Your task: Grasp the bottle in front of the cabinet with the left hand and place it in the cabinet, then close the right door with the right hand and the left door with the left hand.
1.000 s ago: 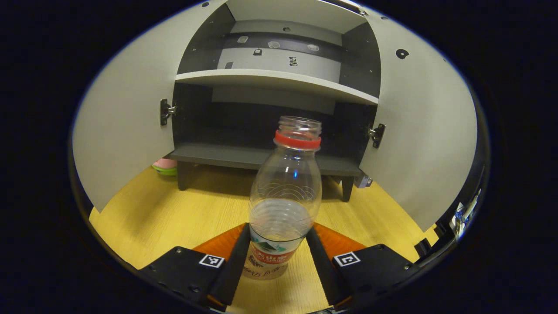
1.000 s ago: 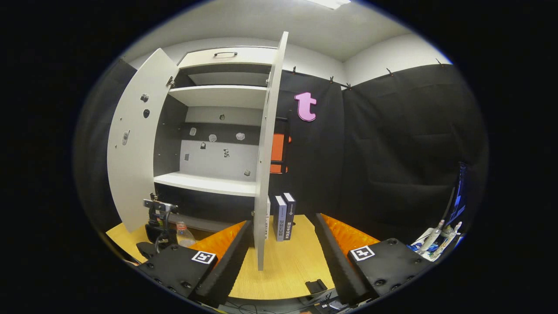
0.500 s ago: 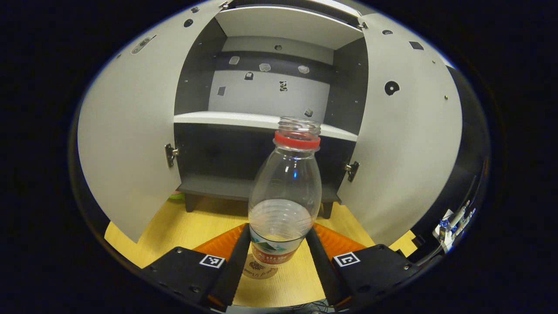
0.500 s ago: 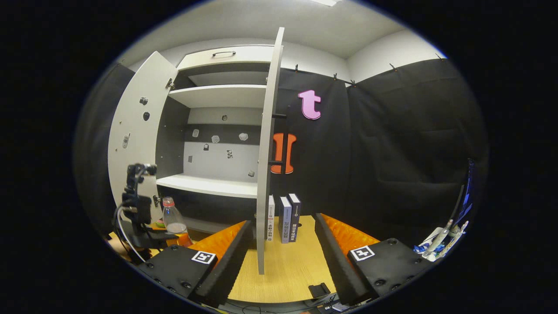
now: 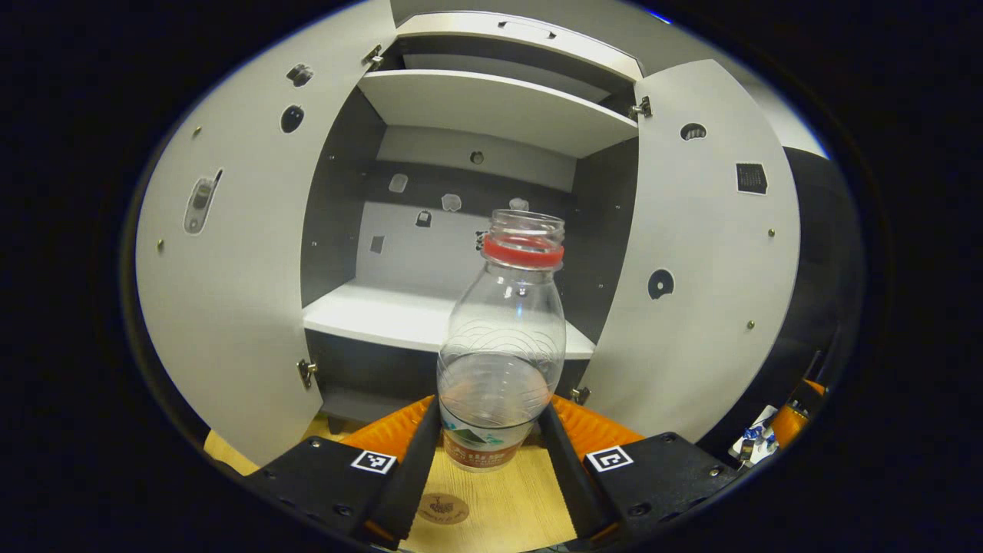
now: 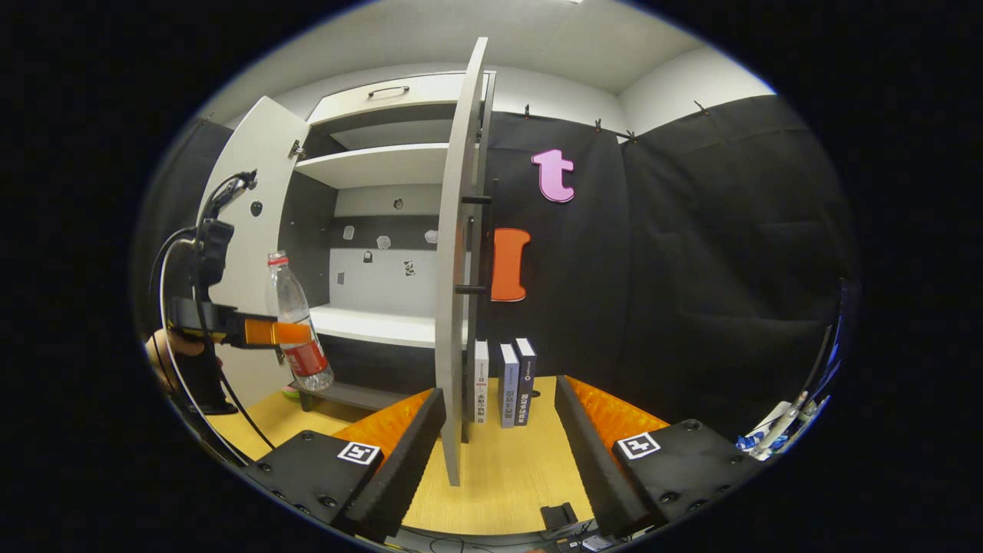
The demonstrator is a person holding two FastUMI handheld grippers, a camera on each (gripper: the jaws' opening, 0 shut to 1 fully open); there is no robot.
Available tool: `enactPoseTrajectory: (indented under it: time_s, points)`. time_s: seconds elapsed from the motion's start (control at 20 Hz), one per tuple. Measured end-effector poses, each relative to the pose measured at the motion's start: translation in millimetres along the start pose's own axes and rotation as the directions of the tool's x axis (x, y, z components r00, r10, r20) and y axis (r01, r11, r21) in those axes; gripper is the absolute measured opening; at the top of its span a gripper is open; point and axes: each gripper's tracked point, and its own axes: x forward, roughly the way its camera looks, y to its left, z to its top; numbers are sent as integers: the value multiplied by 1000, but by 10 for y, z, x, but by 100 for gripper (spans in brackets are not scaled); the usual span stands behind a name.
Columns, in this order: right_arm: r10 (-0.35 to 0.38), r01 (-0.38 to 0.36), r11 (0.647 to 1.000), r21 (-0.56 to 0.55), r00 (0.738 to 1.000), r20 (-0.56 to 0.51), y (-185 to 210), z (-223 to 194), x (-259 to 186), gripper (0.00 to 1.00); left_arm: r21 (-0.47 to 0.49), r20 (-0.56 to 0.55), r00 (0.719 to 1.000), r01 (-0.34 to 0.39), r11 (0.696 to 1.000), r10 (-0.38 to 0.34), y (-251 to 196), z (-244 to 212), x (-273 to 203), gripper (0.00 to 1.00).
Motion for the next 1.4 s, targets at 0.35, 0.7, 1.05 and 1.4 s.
enactPoseTrajectory:
  time_s: [0.35, 0.7, 1.05, 1.4]
  points:
    - [-47, 47, 999, 4, 999, 1, -377, -21, 103, 96, 44, 44, 999, 11, 999, -13, -157, 504, 601, 76]
    - [-136, 136, 991, 19, 991, -3, -688, -23, 85, 96, 104, 52, 998, 15, 994, -21, -296, 698, 1367, 76]
    - [-207, 209, 977, 35, 977, -52, -841, -159, 1, 96, 32, -19, 1000, 17, 999, -16, -189, 540, 1884, 76]
    - [-247, 253, 966, 59, 964, -101, -912, -302, -73, 96, 74, -22, 1000, -10, 997, 12, -175, 552, 2160, 77]
